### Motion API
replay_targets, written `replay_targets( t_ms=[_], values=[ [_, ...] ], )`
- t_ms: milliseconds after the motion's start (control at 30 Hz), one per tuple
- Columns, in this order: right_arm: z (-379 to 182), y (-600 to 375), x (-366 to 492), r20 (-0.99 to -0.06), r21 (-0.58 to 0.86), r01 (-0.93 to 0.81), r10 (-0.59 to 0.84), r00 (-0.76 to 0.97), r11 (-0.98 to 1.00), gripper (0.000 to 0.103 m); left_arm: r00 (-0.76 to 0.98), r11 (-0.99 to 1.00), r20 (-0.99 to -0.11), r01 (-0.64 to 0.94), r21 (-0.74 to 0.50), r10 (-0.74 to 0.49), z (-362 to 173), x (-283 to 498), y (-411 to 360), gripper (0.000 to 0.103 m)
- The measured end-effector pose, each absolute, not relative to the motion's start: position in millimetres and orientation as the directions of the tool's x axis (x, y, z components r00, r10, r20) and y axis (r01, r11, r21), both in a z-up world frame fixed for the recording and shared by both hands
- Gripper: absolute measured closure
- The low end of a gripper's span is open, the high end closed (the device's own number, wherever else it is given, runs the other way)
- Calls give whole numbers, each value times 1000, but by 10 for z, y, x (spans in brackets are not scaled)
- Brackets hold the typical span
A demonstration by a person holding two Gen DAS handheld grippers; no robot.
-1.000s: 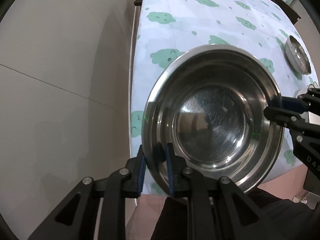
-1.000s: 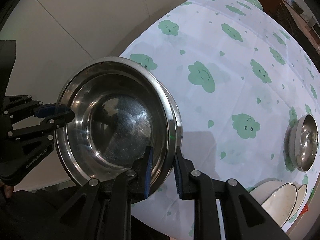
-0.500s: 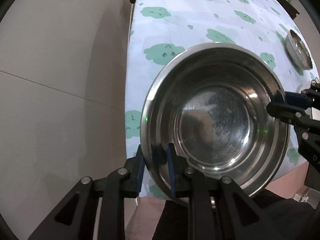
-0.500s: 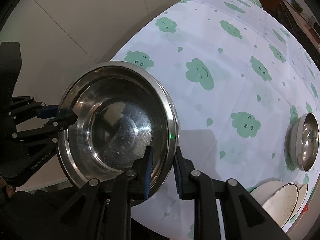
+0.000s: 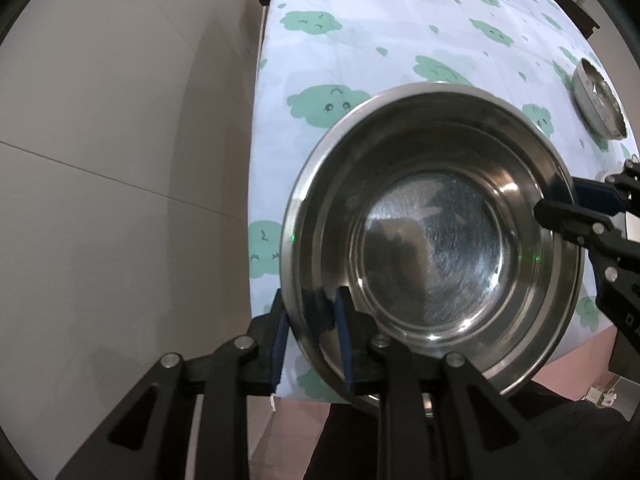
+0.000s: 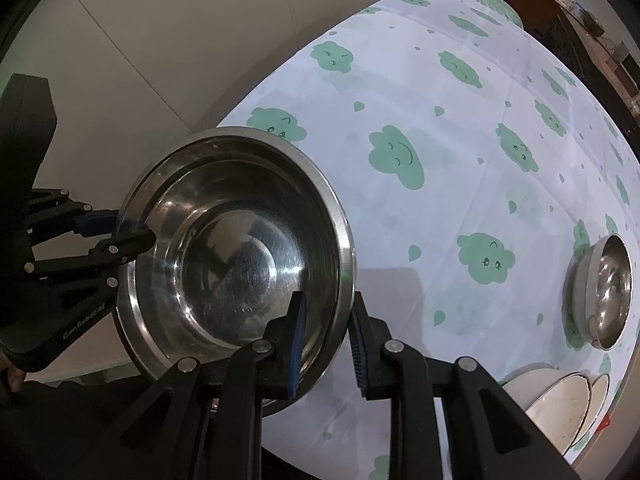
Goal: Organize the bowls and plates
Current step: 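Lower the steel bowl onto the tablecloth and open both grippers, then move both open grippers toward the smaller steel bowl on the cloth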
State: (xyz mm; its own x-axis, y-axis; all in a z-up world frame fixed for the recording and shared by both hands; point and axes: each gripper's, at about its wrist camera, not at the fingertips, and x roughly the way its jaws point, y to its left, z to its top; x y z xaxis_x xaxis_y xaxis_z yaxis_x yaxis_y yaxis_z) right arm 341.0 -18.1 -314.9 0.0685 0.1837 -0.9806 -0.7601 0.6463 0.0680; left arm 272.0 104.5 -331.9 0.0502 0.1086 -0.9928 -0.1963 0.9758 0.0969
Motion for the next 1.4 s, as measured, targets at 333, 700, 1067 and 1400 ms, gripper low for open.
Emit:
replay_targets(
  t_ms=[333,700,1067,1400],
  values=[
    [-3126,-176,3361,-973,89,-749,216,74,656,63,65,977,-990,-179,112,125,-3261,2676,984,79],
    [-2985,-266,3265,-958,86,-726,256,128,683,62,121,975,-981,-183,129,153,-3106,2605,955,52],
    [-2863,-577,3184,-945,81,-649,265,191,757,60,171,980,-974,-156,123,149,-2976,2610,831,42],
    [-2827,-879,3105,-941,87,-574,256,221,814,60,204,992,-973,-79,96,110,-2866,2696,548,41]
  ],
)
